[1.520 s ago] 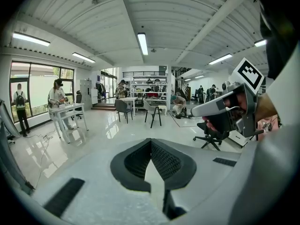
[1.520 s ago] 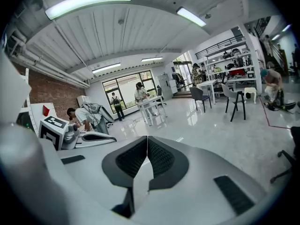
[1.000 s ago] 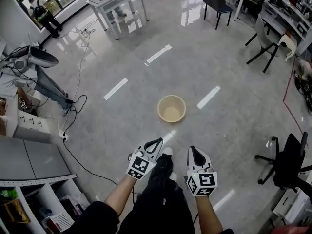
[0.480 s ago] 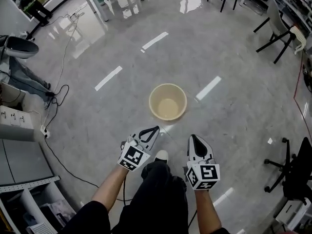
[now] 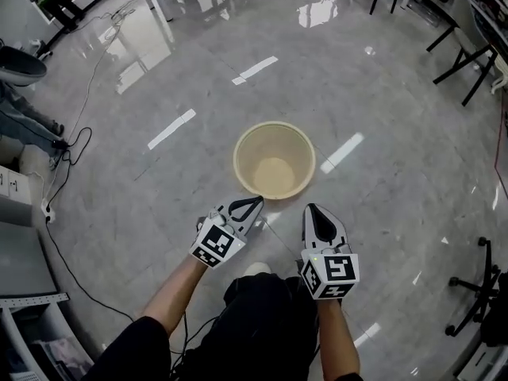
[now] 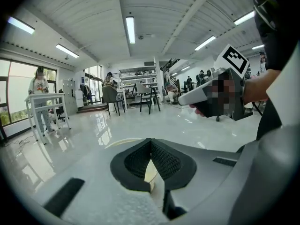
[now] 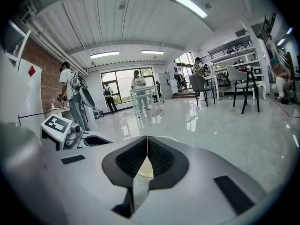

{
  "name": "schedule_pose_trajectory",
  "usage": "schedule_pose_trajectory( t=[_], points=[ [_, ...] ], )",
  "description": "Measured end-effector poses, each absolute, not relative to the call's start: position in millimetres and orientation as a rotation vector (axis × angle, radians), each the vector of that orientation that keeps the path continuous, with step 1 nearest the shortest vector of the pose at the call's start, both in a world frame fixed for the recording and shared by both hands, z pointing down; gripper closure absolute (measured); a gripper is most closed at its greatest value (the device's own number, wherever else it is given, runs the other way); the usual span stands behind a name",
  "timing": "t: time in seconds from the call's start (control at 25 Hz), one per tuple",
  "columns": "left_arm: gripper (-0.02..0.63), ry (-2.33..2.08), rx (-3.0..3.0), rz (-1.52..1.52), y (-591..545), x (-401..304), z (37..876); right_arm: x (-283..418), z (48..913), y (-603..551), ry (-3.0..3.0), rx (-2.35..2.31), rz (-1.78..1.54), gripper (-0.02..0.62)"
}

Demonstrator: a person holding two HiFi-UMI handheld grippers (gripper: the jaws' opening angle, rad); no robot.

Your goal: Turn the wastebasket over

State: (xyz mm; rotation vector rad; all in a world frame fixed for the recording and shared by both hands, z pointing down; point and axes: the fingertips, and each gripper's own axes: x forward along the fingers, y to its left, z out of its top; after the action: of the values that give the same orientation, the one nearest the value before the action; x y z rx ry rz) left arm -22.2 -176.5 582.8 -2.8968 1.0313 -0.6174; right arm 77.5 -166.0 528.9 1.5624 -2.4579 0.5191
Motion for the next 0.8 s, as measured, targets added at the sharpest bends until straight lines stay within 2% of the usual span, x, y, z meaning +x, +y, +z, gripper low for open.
schedule_pose_trajectory(
  t=[0.28,0.52,0.64,0.8],
  points=[
    [0.600,1.038,-2.850,-0.600,-178,-26,622,69,559,-167,-2.497,1.555,0.454,0.584],
    [0.594,0.910,-2.754,-0.757,-175,-19,646,76,559,-158,-2.502,1.559,0.426,0.583],
    [0.439,0.749,-2.667,-0.888,-176,-6,668,80,564,-151,-2.487,1.561,0.423,0.584],
    [0.332,0.517,-2.483,-1.126,-181,6,715,83,571,-143,-2.466,1.563,0.428,0.583]
  ],
)
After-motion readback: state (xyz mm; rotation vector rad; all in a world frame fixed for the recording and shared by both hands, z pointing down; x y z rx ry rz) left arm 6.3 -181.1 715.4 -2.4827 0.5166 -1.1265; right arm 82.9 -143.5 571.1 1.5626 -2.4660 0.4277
